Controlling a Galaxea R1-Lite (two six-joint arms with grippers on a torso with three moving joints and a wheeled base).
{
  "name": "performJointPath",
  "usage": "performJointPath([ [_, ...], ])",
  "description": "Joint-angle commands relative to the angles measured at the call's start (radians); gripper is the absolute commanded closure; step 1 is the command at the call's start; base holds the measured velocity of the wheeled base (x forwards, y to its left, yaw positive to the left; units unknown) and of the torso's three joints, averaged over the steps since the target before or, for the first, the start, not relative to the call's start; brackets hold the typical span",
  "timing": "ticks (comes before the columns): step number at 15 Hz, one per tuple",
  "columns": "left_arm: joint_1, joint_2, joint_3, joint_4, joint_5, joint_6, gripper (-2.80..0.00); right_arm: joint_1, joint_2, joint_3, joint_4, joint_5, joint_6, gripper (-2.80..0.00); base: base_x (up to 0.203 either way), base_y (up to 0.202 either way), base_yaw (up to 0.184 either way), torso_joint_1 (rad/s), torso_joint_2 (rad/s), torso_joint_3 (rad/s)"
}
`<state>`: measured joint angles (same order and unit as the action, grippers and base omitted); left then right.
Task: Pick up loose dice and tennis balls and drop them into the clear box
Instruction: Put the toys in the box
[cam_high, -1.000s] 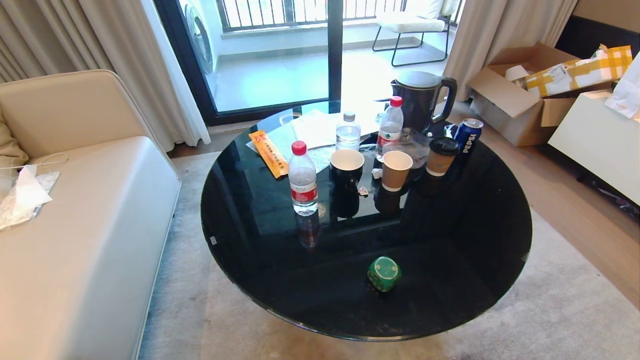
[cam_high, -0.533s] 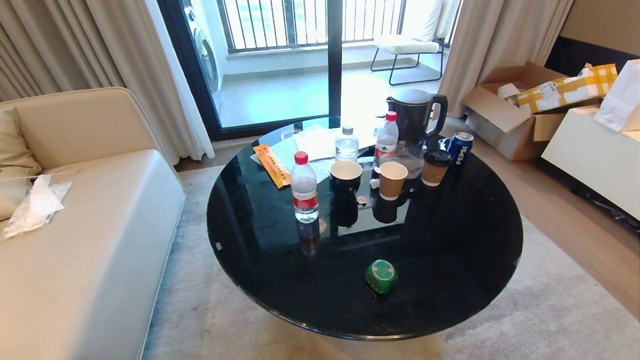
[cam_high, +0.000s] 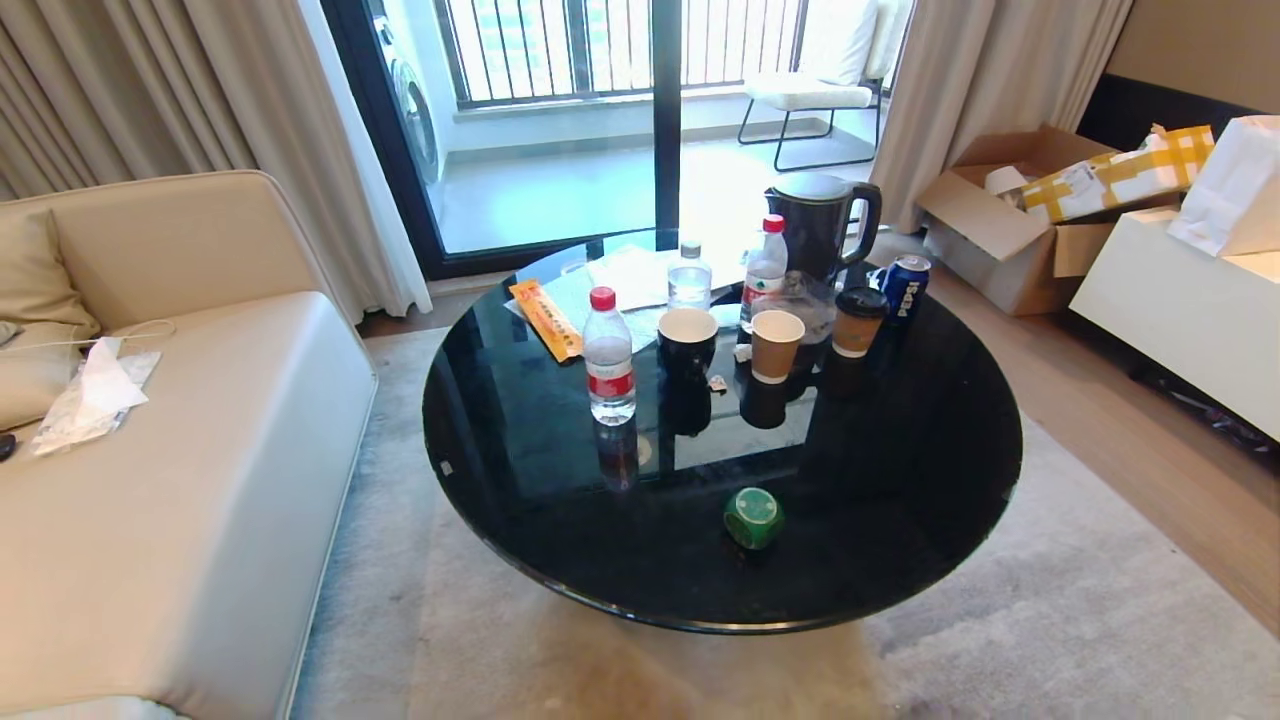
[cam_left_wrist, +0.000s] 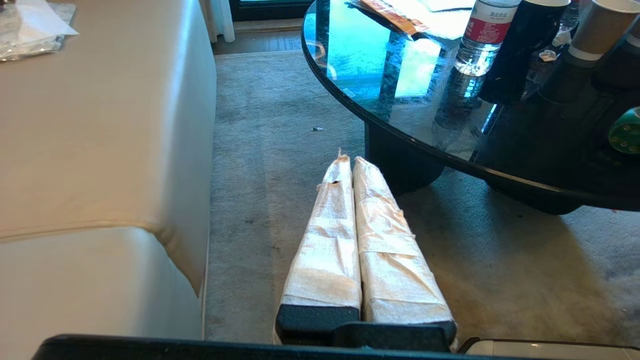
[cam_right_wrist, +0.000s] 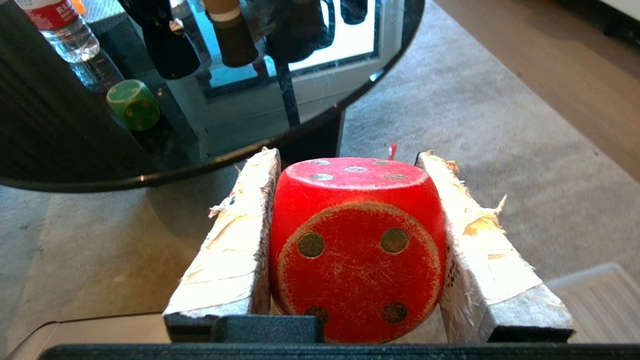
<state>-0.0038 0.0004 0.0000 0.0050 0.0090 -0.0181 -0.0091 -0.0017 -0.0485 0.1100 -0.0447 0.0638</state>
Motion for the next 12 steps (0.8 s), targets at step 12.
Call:
performJointPath([
  [12,0.001,0.001,0.000,-0.002,0.002,-0.004,0.00,0.000,0.000,0.001,0.000,0.000,0.001,0.00,-0.184,0.000,0.000,0.002,0.00,0.005],
])
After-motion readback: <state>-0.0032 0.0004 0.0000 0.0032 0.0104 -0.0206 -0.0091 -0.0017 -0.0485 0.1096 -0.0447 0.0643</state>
